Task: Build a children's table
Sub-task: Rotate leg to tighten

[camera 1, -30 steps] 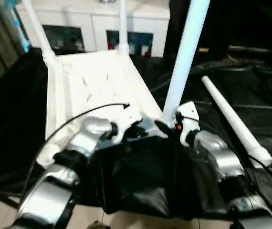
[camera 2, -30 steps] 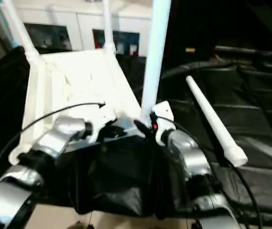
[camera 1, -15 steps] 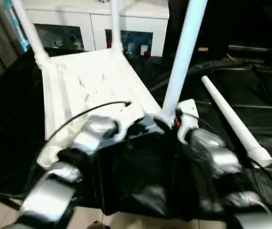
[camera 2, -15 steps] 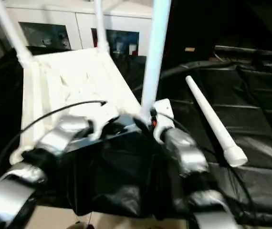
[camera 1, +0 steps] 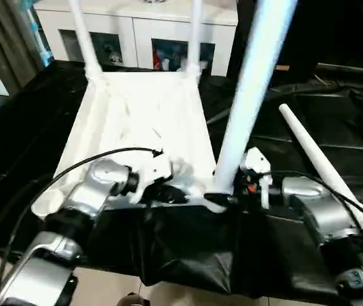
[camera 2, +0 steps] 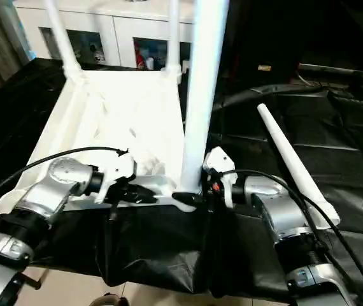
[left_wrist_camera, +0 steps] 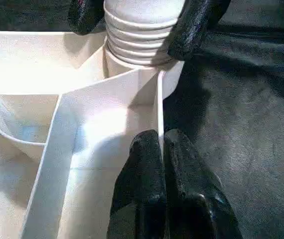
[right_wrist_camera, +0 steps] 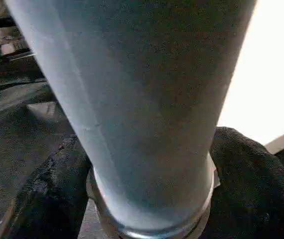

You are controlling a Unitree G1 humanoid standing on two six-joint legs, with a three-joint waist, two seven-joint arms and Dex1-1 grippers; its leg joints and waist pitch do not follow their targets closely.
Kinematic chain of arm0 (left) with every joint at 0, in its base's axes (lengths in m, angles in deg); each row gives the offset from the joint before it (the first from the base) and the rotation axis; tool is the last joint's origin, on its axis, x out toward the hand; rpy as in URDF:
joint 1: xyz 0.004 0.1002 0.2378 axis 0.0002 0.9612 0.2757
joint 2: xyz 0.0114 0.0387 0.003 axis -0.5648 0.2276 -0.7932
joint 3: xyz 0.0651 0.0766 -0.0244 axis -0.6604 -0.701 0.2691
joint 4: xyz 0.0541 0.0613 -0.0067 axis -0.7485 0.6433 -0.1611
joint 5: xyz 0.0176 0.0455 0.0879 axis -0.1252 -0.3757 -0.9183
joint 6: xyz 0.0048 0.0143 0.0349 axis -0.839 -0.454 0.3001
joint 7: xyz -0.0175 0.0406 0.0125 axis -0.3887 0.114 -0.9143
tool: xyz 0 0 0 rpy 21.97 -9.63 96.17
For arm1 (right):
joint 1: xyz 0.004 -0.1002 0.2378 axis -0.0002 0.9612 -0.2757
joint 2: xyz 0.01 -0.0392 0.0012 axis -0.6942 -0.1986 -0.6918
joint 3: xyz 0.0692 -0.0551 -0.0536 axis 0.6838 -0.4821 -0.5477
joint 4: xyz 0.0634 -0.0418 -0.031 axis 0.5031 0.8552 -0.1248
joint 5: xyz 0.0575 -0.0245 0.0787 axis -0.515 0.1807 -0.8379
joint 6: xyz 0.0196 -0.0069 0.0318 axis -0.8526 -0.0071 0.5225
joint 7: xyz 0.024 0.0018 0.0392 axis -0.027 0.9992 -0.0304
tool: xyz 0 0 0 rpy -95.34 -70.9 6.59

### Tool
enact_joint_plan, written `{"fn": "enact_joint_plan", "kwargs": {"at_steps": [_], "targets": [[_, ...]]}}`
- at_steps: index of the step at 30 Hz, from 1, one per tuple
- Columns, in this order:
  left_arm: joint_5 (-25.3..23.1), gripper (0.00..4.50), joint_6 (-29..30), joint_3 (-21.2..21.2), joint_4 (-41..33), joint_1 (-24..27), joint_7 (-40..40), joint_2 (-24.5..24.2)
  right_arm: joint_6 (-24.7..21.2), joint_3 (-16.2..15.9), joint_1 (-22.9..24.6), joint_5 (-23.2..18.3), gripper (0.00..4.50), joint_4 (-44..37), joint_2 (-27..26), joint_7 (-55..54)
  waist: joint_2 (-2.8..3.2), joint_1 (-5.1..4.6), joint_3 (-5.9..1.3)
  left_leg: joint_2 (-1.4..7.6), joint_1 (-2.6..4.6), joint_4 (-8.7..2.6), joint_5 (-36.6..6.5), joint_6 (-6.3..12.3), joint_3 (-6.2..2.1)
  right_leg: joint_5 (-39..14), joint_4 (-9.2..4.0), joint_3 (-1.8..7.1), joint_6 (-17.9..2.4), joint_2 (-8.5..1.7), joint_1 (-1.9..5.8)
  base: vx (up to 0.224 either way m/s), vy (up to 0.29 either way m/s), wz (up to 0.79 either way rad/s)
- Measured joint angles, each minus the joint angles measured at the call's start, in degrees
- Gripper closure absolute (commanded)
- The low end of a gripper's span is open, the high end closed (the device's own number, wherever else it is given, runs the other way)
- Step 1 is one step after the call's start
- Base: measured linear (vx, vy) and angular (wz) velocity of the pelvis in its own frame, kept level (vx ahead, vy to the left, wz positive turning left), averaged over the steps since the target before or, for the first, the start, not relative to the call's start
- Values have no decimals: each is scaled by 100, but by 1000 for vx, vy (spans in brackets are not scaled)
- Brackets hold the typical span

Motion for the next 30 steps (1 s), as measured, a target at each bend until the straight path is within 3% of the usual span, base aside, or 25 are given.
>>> {"fn": "enact_joint_plan", "kwargs": {"at_steps": [5,12,18,22,30], "targets": [[23,450,0,0,-3,2,50,-27,-86,-41,0,-72,159,-26,-24,93,-1,2,1,0,-3,-1,0,0,0,0,0,-1,0,0,-3,0,0,0],[-23,450,-2,0,16,4,-96,11,-167,-17,64,-33,175,-99,-73,-102,-1,3,1,0,-2,1,0,0,0,0,1,0,0,0,-2,0,0,0],[-317,450,124,107,711,-396,-1525,563,-137,426,-231,254,176,595,-777,-2109,-5,-129,-2,-4,7,31,1,-2,-3,-9,11,13,16,0,6,0,0,0],[-479,450,400,146,1191,-745,-2603,1137,-162,902,-460,346,177,1000,-1335,-3648,-8,-150,-4,-8,8,36,2,-1,-2,-8,-3,21,15,-1,13,0,0,0],[-540,450,463,231,1531,-968,-3057,1412,226,1085,-672,520,177,1419,-1692,-4526,1,-141,-10,-9,9,25,0,0,-4,8,-4,15,-9,-1,19,0,0,0]]}}
